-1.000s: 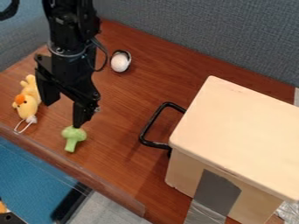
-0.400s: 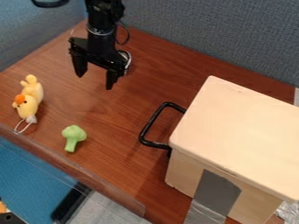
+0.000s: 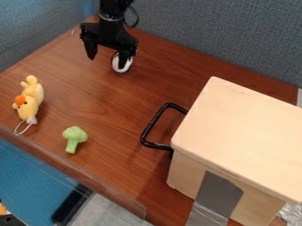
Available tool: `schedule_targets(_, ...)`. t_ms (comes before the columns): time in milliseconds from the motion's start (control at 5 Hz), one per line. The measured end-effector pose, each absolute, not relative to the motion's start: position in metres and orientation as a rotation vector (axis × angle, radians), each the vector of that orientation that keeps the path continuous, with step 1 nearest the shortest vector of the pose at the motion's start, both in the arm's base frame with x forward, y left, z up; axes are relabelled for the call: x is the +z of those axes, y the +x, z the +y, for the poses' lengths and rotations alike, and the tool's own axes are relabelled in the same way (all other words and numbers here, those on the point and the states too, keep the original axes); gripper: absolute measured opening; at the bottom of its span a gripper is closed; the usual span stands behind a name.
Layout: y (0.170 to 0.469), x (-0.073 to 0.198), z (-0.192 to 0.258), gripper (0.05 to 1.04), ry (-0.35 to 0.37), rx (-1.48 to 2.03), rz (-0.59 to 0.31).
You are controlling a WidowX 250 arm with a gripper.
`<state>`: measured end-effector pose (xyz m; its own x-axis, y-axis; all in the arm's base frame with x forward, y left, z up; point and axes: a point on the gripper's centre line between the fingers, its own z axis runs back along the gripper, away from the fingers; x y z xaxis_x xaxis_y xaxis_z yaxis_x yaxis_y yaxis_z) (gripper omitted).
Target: Put the white object to the bottom of the table
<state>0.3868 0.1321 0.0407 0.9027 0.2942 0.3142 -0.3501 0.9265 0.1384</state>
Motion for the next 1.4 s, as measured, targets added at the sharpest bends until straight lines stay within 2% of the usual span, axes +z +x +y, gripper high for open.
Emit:
schedule_targets(600, 0.410, 0.028, 0.136, 1.001, 0.174, 0.426, -0.398)
schedule_targets(1000, 0.416, 0.006, 0.138, 1.001, 0.168, 0.439, -0.386)
schedule_targets(1200, 0.420, 0.003, 0.142, 0.965, 0.172, 0.430, -0.387)
schedule_targets(1400, 0.422, 0.002, 0.147, 0.838, 0.159, 0.423, -0.392)
